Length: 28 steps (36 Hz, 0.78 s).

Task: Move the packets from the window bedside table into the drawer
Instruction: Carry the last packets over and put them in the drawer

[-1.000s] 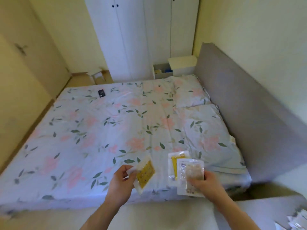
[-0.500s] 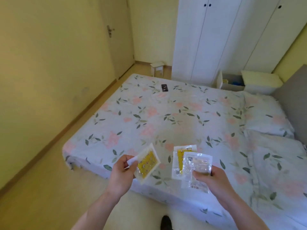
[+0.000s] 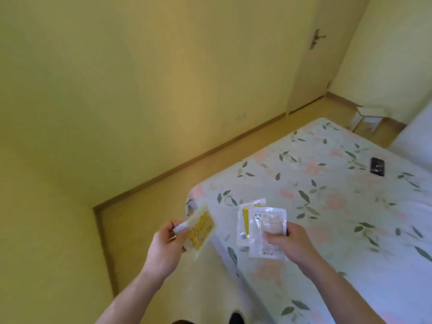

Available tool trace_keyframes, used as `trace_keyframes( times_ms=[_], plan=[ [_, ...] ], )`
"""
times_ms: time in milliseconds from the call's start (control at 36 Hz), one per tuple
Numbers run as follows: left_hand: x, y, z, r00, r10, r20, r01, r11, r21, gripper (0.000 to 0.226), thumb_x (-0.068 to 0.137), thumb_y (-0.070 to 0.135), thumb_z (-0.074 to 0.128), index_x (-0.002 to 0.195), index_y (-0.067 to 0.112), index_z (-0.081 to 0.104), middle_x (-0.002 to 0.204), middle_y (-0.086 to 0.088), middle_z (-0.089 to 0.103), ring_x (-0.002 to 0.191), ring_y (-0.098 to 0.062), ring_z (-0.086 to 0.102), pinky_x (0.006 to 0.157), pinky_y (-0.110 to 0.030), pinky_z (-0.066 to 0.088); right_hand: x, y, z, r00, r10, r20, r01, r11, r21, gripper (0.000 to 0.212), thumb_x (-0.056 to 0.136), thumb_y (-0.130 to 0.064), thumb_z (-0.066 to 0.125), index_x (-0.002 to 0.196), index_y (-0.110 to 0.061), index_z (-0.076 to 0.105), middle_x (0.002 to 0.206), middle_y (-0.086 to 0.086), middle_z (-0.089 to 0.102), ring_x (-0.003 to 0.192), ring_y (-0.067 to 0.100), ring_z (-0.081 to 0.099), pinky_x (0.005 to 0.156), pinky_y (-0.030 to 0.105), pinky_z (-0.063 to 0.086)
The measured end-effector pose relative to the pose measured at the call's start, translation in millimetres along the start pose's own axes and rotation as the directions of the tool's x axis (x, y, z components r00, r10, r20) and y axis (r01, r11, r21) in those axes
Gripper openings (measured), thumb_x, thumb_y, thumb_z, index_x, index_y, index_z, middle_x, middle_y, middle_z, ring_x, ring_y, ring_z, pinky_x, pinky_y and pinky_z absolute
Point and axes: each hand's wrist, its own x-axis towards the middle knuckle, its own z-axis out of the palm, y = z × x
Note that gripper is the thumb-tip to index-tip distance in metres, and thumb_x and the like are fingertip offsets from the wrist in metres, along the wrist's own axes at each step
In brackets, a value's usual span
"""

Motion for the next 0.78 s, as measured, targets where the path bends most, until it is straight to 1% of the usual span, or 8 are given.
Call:
trace_keyframes(
  times_ms=[56, 167, 222, 333, 472, 583, 639, 778],
  plan=[
    [17.8, -2.1, -27.0, 0.995, -0.03, -0.091, 0.025, 0.998, -0.058, 0.013, 0.1, 0.022, 0.061, 0.088, 0.021, 0.067, 0.094, -0.007, 0.075, 0.094, -0.031, 0.071, 0.084, -0.052, 0.06, 32.2, -35.2, 28.4, 0.995, -0.039, 0.093, 0.043, 0.998, -0.046, 0.01, 0.082, -0.009, 0.078, 0.088, -0.017, 0.078, 0.082, -0.003, 0.078, 0.073, 0.011, 0.07, 0.07, 0.03, 0.053],
    [58.2, -4.7, -68.7, 0.975, -0.104, -0.198, 0.076, 0.987, -0.142, 0.017, 0.1, 0.028, 0.061, 0.091, 0.013, 0.065, 0.093, -0.006, 0.076, 0.093, -0.028, 0.073, 0.086, -0.05, 0.06, 90.4, -94.2, 77.3, 0.97, -0.064, 0.234, 0.091, 0.99, -0.109, 0.013, 0.083, -0.018, 0.078, 0.095, -0.023, 0.078, 0.089, -0.008, 0.079, 0.086, 0.011, 0.075, 0.087, 0.04, 0.059],
    [83.2, -5.0, -86.4, 0.963, -0.134, -0.234, 0.095, 0.981, -0.172, 0.018, 0.101, 0.025, 0.059, 0.093, 0.009, 0.064, 0.093, -0.006, 0.076, 0.093, -0.026, 0.074, 0.085, -0.047, 0.061, 118.9, -117.0, 101.4, 0.958, -0.073, 0.276, 0.111, 0.986, -0.125, 0.016, 0.082, -0.023, 0.078, 0.097, -0.025, 0.078, 0.092, -0.009, 0.079, 0.089, 0.011, 0.075, 0.091, 0.043, 0.058],
    [140.8, 0.6, -116.6, 0.95, -0.159, -0.269, 0.1, 0.97, -0.219, 0.019, 0.1, 0.026, 0.059, 0.096, 0.008, 0.064, 0.093, -0.004, 0.077, 0.089, -0.022, 0.075, 0.082, -0.043, 0.061, 167.4, -155.9, 150.6, 0.945, -0.082, 0.318, 0.117, 0.989, -0.09, 0.015, 0.086, -0.014, 0.076, 0.099, -0.021, 0.077, 0.094, -0.006, 0.079, 0.089, 0.013, 0.076, 0.093, 0.045, 0.058],
    [221.1, 16.7, -156.5, 0.951, -0.168, -0.258, 0.114, 0.971, -0.211, 0.018, 0.101, 0.024, 0.058, 0.096, 0.008, 0.064, 0.093, -0.003, 0.077, 0.087, -0.019, 0.075, 0.079, -0.039, 0.062, 222.9, -189.7, 202.6, 0.956, -0.055, 0.287, 0.087, 0.991, -0.097, 0.014, 0.085, -0.014, 0.076, 0.098, -0.02, 0.078, 0.095, -0.002, 0.079, 0.092, 0.018, 0.076, 0.095, 0.051, 0.056],
    [295.5, 36.5, -191.0, 0.97, -0.135, -0.2, 0.105, 0.983, -0.153, 0.017, 0.102, 0.026, 0.057, 0.096, 0.013, 0.065, 0.094, -0.002, 0.077, 0.09, -0.019, 0.075, 0.085, -0.044, 0.061, 265.0, -213.0, 233.9, 0.972, -0.05, 0.229, 0.067, 0.995, -0.067, 0.013, 0.084, -0.012, 0.077, 0.096, -0.019, 0.078, 0.092, 0.0, 0.079, 0.09, 0.021, 0.076, 0.093, 0.053, 0.057],
    [336.1, 49.5, -203.3, 0.976, -0.134, -0.174, 0.113, 0.985, -0.127, 0.015, 0.101, 0.025, 0.057, 0.096, 0.013, 0.065, 0.094, 0.0, 0.077, 0.09, -0.018, 0.075, 0.086, -0.043, 0.061, 287.7, -224.5, 243.0, 0.98, -0.032, 0.198, 0.041, 0.998, -0.042, 0.015, 0.084, -0.012, 0.077, 0.097, -0.019, 0.078, 0.093, 0.0, 0.079, 0.091, 0.022, 0.076, 0.092, 0.053, 0.057],
    [426.0, 90.8, -211.7, 0.989, -0.082, -0.122, 0.071, 0.994, -0.089, 0.015, 0.101, 0.024, 0.057, 0.094, 0.013, 0.064, 0.091, -0.002, 0.076, 0.088, -0.02, 0.074, 0.082, -0.038, 0.061, 341.4, -255.2, 256.0, 0.988, 0.026, 0.154, -0.034, 0.998, 0.048, 0.02, 0.086, -0.005, 0.074, 0.103, -0.015, 0.077, 0.095, 0.003, 0.079, 0.09, 0.021, 0.076, 0.086, 0.044, 0.06]
  ],
)
